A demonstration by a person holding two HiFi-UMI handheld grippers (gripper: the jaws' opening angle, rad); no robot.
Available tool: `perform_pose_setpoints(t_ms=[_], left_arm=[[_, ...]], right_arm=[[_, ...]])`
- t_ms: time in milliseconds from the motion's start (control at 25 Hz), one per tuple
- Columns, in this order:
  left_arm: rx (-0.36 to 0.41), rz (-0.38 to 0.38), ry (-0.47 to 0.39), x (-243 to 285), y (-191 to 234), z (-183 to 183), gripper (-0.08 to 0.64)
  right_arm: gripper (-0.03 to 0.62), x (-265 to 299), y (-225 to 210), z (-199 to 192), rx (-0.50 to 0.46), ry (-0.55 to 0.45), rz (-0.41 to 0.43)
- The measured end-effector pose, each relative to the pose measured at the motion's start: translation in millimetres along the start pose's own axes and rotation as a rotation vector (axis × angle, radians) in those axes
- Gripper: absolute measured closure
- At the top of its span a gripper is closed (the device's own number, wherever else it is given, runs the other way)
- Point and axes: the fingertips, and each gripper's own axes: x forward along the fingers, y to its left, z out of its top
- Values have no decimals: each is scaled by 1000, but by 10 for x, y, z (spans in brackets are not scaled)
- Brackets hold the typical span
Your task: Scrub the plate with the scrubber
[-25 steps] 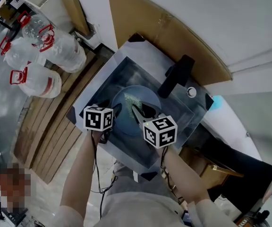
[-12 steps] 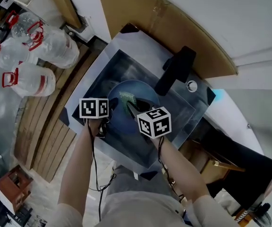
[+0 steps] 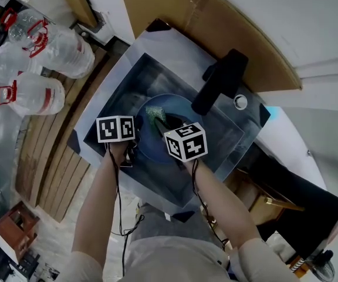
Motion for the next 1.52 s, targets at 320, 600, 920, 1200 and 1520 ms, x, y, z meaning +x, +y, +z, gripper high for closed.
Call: perform_pose_setpoints(t_ms=[320, 600, 920, 1200, 1520], left_arm=[[44, -44, 24, 34, -49, -17, 517], [38, -50, 20, 41, -59, -18, 518], [-13, -64, 15, 35, -40, -18, 518], [-12, -47, 2, 29, -37, -31, 518], [-29, -34, -15, 33, -44, -52, 517]], right_arm=[[483, 195, -242, -48, -216, 111, -114], [479, 159, -519, 25, -525, 217, -235], [483, -181, -964, -75, -763, 450, -454], [487, -409, -995, -314, -867, 618, -409], [486, -442, -388, -849, -925, 740, -42]])
